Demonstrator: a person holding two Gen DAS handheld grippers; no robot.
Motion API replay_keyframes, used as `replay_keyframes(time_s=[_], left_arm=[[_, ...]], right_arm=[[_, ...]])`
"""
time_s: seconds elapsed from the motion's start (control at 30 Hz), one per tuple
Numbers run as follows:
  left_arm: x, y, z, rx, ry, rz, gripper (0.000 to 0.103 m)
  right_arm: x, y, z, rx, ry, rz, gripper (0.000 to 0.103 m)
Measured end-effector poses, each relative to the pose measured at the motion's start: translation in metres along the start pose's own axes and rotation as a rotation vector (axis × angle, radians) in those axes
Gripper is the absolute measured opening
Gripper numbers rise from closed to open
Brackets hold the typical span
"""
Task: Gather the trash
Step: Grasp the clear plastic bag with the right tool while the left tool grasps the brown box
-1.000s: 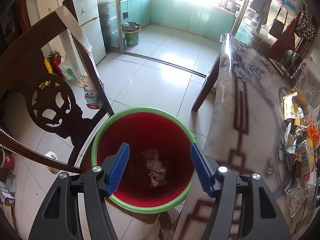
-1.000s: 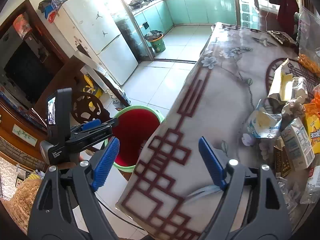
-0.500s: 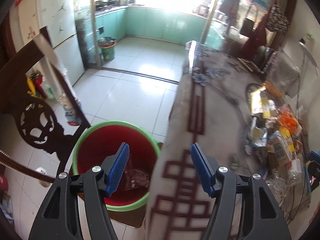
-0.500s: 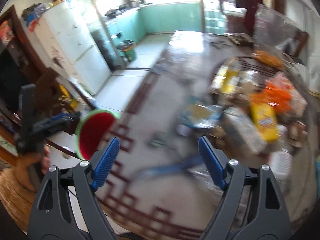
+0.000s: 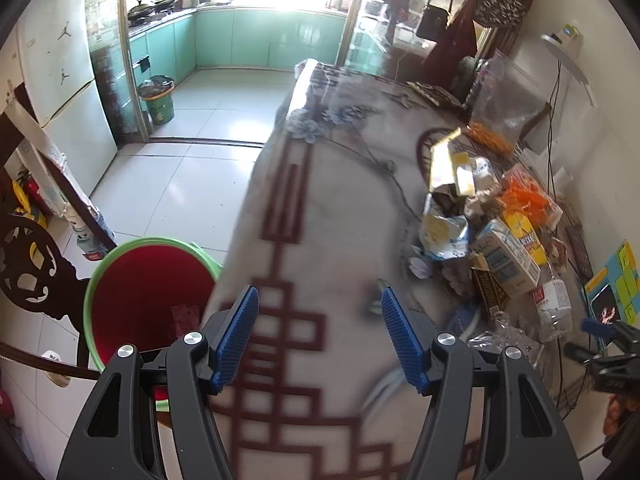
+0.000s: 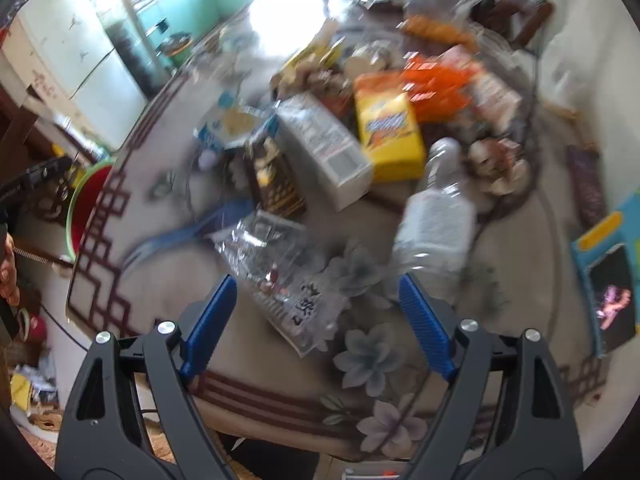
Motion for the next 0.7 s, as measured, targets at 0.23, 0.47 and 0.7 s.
replay_keyframes(time_s=[0.23,0.47,0.7], left_arm=[[0.004,-0.03,-0.001,-0.026,0.015,0.028,0.061],[0.016,-0.073,-0.008,-0.037,0.038,0.035,0.061],[0.038,-0.126,-0.008,-0.035,0.063,0.007,0.061]], right_arm=[[0.051,0.019,-0.004,-0.138,0.111,0.096,0.081],[0.069,0.02,-0.015,-0.224,0.156,0.177,0.042],[0.03,-0.013,-0.011,-0.179,0.088,0.267,0.006]])
Point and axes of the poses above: each gripper's, at about its wrist camera, not at the fingertips, and x roughly the way its jaws point, y to its left, z to its top, the point moved 6 cm from there along x, roughly the way its jaws point, and after that the axes turned 1 degree about -x, right-handed, at the moved point
